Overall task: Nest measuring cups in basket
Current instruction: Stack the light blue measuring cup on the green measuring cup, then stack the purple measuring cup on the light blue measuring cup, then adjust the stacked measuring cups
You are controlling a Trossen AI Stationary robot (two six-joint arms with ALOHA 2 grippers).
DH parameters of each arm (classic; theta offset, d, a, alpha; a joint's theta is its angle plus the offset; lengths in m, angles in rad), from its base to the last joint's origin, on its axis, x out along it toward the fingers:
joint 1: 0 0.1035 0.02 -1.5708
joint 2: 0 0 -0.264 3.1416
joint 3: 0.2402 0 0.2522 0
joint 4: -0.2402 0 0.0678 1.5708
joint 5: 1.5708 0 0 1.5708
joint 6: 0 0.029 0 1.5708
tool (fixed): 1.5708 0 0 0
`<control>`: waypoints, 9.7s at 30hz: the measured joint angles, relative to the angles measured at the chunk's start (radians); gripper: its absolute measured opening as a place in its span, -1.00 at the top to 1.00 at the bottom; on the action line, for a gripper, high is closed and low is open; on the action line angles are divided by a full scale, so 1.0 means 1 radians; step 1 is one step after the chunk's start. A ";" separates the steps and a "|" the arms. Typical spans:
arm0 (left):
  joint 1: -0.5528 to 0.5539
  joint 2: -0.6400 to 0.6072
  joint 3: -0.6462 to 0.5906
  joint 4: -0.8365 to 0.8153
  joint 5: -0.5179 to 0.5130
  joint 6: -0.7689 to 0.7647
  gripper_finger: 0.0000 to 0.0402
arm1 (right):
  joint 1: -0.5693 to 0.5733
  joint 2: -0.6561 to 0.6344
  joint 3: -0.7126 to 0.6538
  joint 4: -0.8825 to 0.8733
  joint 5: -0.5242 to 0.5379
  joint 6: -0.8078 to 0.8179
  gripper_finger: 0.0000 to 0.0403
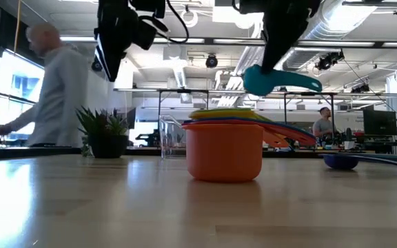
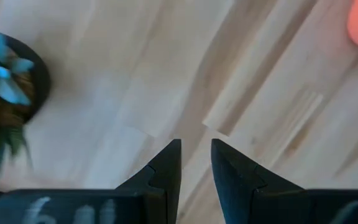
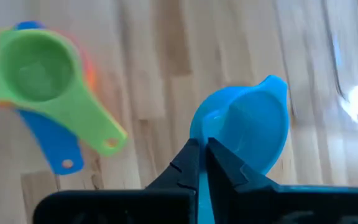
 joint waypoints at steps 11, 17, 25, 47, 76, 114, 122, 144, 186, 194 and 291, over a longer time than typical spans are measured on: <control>-0.108 0.000 0.000 -0.007 0.004 -0.178 0.61 | 0.080 0.007 0.000 0.253 -0.056 -0.448 1.00; -0.120 0.000 0.000 -0.004 0.042 -0.266 0.61 | 0.113 0.081 0.000 0.342 -0.178 -0.636 1.00; -0.120 0.000 0.000 0.001 0.049 -0.331 0.61 | 0.199 0.157 0.000 0.348 -0.109 -0.851 1.00; -0.120 0.000 0.000 0.003 0.044 -0.365 0.61 | 0.221 0.217 0.000 0.330 -0.104 -0.900 0.83; -0.155 0.000 0.000 0.002 0.023 -0.265 0.61 | 0.180 0.217 0.000 0.087 0.036 0.038 0.64; -0.149 0.000 0.000 0.134 -0.012 -0.041 0.61 | 0.002 -0.324 -0.654 0.230 -0.095 0.806 0.61; -0.112 0.000 0.000 0.172 -0.014 -0.041 0.61 | -0.068 -0.322 -0.661 0.285 -0.154 0.679 0.37; -0.062 0.000 0.000 0.182 -0.014 -0.041 0.61 | -0.069 -0.118 -0.660 0.316 -0.191 0.534 0.40; -0.058 0.000 0.000 0.175 -0.013 -0.042 0.61 | 0.153 0.262 0.229 0.094 -0.122 -0.608 1.00; -0.058 0.000 0.000 0.175 -0.013 -0.041 0.61 | 0.167 0.335 0.306 0.046 -0.166 -0.777 1.00; -0.552 0.005 -0.021 0.474 -0.054 -0.501 0.61 | -0.091 0.380 0.198 -0.132 -0.242 -0.324 0.57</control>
